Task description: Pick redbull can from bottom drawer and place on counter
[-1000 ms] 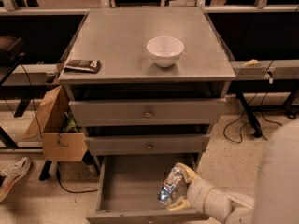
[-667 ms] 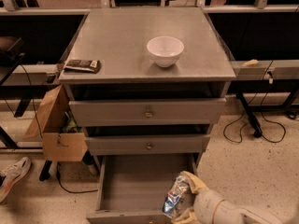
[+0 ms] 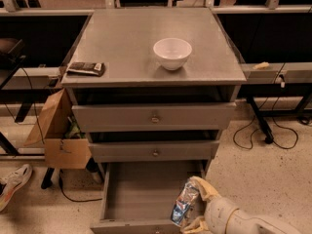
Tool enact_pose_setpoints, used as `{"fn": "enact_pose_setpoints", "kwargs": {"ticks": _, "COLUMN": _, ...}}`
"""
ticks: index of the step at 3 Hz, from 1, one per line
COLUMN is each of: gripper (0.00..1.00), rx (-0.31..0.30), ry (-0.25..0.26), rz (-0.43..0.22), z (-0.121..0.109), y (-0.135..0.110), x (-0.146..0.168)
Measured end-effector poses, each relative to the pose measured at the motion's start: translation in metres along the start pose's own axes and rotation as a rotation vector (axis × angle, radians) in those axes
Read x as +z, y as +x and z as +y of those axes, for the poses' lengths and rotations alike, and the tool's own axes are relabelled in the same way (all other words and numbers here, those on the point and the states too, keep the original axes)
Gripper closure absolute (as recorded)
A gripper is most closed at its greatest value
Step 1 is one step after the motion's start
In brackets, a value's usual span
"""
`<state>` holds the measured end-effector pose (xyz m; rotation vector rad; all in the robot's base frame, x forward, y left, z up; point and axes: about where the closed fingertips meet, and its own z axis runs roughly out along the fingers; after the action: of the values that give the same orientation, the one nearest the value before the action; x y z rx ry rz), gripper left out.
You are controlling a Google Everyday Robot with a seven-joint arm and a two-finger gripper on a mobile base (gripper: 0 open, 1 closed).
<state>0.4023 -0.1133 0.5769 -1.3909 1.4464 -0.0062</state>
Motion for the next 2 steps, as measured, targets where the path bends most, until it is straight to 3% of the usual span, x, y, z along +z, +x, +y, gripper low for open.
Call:
{"fn": "enact_pose_setpoints", "kwargs": {"ticks": 1, "gripper": 1.00, "rx": -0.038, "ry": 0.076, "rz": -0.034, "z": -0.040, "y": -0.009, "x": -0.009}}
{"fn": "enact_pose_setpoints", "kwargs": {"ticks": 2, "gripper": 1.00, "rx": -0.090, "ry": 0.189, "rz": -0.050, "z": -0.115, "y": -0.029, "x": -0.035}}
